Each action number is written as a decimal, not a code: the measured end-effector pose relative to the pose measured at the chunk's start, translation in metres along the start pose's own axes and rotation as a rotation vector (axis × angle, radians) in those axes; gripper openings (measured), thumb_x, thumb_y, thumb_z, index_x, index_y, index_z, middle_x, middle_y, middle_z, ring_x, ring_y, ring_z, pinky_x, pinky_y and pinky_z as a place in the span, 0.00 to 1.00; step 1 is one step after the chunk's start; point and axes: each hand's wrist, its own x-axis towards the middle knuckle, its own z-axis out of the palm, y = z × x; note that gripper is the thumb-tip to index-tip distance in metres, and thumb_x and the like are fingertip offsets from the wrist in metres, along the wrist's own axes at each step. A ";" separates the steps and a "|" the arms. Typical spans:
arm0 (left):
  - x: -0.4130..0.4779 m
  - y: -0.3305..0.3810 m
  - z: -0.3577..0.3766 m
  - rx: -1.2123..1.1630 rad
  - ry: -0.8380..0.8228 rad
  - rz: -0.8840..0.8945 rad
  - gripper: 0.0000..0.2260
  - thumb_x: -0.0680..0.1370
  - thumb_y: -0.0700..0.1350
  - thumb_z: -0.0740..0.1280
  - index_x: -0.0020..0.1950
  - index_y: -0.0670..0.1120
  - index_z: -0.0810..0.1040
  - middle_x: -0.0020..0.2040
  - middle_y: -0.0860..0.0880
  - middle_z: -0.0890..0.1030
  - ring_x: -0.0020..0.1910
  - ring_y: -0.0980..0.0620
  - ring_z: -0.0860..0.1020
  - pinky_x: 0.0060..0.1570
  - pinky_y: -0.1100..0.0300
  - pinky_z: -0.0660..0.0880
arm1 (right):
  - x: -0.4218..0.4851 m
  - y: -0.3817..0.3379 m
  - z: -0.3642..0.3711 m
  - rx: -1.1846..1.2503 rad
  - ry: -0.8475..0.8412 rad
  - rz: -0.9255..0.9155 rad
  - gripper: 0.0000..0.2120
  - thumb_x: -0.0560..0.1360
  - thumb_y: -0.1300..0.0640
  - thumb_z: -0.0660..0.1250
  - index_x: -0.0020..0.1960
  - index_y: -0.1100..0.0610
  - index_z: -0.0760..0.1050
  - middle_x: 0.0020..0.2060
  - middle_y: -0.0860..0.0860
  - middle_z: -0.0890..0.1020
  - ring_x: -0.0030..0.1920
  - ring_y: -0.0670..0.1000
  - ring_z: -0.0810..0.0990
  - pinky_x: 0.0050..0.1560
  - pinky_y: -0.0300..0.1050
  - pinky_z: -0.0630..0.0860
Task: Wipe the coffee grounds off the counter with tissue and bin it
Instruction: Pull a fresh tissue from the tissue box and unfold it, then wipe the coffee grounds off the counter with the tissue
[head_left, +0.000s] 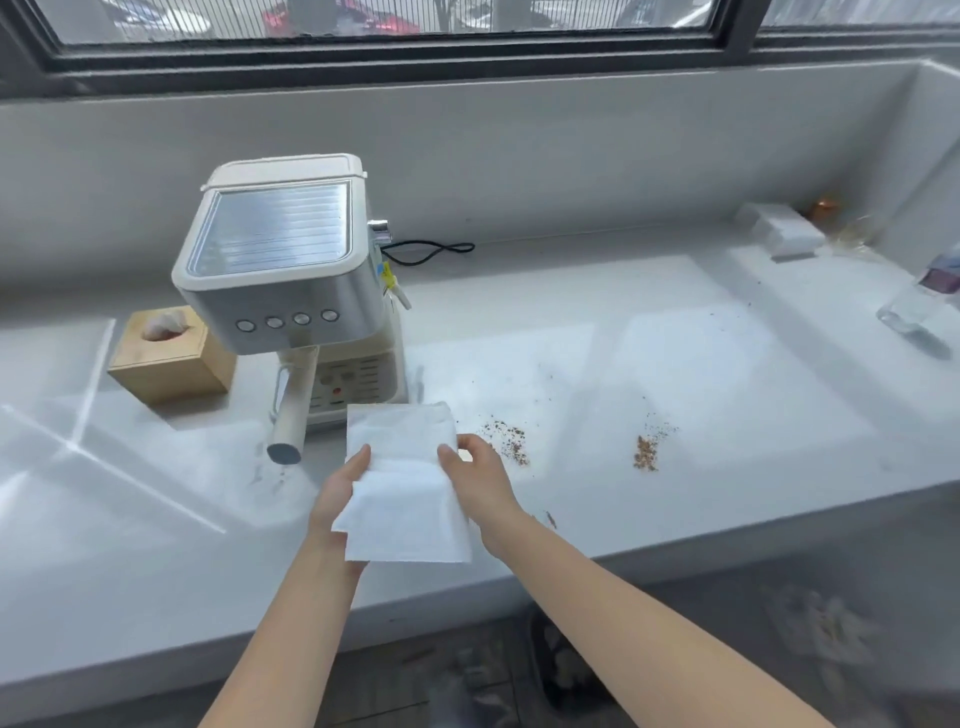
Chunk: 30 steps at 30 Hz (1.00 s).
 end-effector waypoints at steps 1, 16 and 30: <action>0.005 0.002 0.002 0.031 0.023 -0.001 0.18 0.79 0.54 0.59 0.58 0.41 0.75 0.40 0.42 0.86 0.36 0.45 0.85 0.39 0.51 0.79 | 0.000 0.003 -0.002 -0.004 -0.009 0.019 0.08 0.79 0.53 0.61 0.55 0.54 0.72 0.45 0.46 0.81 0.39 0.45 0.81 0.33 0.36 0.75; 0.043 -0.039 0.074 -0.040 0.288 0.104 0.11 0.80 0.49 0.60 0.53 0.44 0.77 0.41 0.47 0.86 0.36 0.45 0.84 0.37 0.52 0.78 | 0.023 0.030 -0.125 -0.282 0.019 -0.162 0.05 0.79 0.57 0.59 0.54 0.50 0.71 0.40 0.48 0.82 0.40 0.45 0.79 0.42 0.39 0.75; 0.067 -0.086 0.079 0.221 0.834 0.820 0.23 0.80 0.41 0.53 0.74 0.55 0.61 0.74 0.53 0.64 0.72 0.52 0.63 0.69 0.59 0.61 | 0.057 0.090 -0.342 -1.428 0.282 -0.262 0.28 0.81 0.46 0.49 0.78 0.51 0.46 0.79 0.49 0.47 0.78 0.54 0.46 0.74 0.62 0.47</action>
